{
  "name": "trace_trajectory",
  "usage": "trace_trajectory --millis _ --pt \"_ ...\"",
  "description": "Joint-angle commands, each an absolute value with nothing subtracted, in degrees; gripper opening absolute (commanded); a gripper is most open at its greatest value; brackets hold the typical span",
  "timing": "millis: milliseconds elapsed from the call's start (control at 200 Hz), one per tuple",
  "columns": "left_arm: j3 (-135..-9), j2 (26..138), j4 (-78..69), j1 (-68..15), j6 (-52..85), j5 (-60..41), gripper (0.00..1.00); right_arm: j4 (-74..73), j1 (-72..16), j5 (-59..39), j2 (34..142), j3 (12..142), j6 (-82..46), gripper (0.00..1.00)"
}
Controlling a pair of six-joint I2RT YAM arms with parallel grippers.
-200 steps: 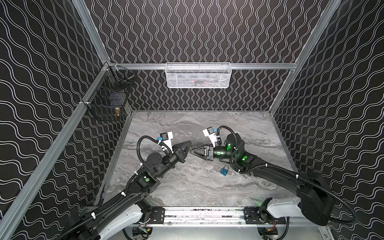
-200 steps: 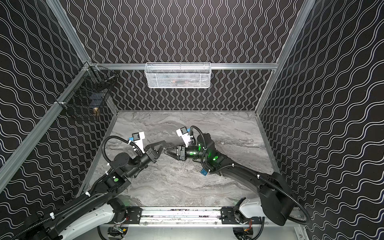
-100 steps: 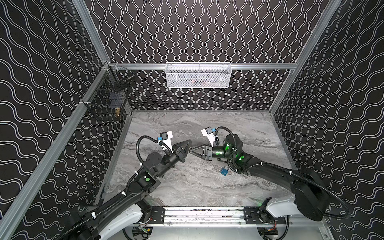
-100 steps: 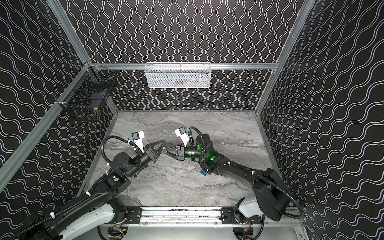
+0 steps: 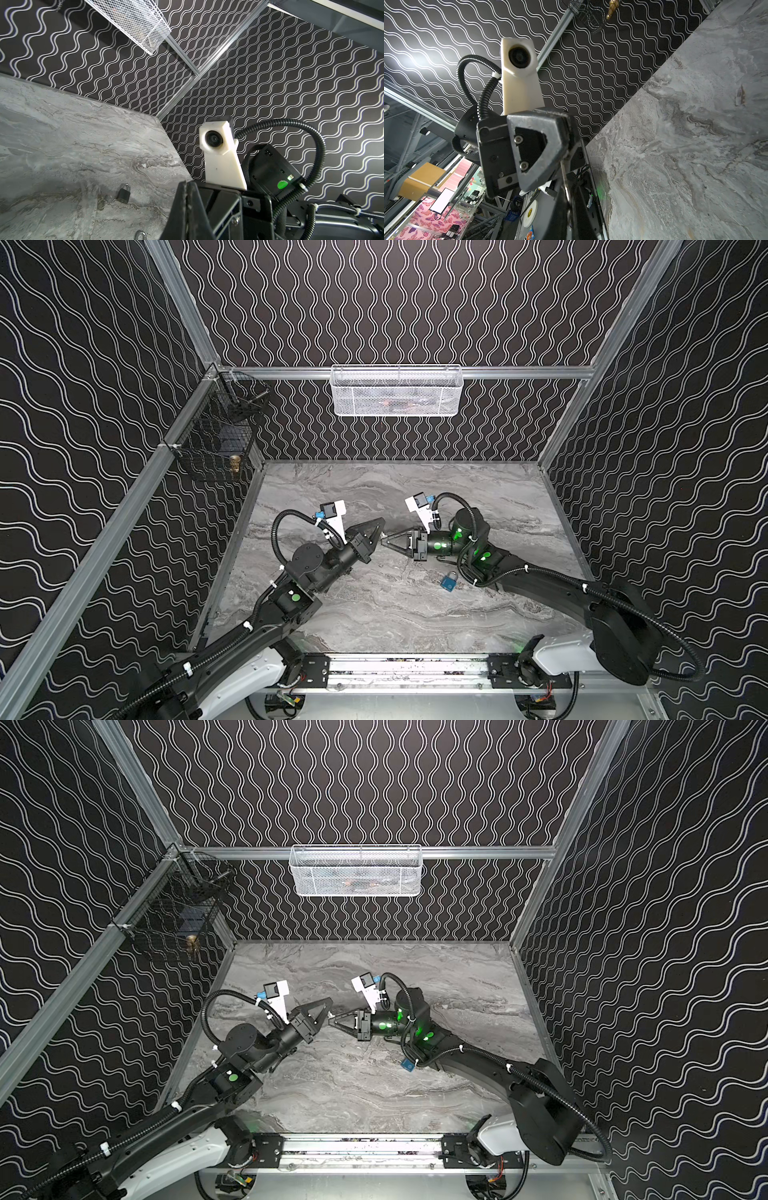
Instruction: Unlock with the key
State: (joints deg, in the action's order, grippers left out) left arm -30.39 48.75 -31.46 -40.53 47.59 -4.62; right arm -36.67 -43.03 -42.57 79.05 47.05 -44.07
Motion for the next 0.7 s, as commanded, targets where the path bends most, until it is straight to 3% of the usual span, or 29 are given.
trace_trajectory --millis 0,95,260,480,691 --pt "-32.0 48.6 -30.3 -40.5 45.5 -3.5 0.23 -36.8 -41.0 -41.6 77.3 46.1 -43.8 0.00" --pt "-33.4 48.2 -27.1 -40.4 44.4 -2.8 0.44 -35.6 -38.3 -42.3 75.0 43.7 -43.8 0.00" --pt "-37.6 49.4 -17.0 -40.5 43.6 -0.5 0.66 -26.4 -34.4 -41.2 70.0 41.2 -40.0 0.00" --pt "-45.2 55.8 -1.3 -41.5 43.7 0.0 0.75 -10.9 -29.9 -35.9 63.5 39.9 -35.0 0.00" --pt "-52.2 65.7 5.5 -47.0 42.9 -0.9 0.74 -4.9 -25.4 -34.5 60.8 38.5 -34.7 0.00"
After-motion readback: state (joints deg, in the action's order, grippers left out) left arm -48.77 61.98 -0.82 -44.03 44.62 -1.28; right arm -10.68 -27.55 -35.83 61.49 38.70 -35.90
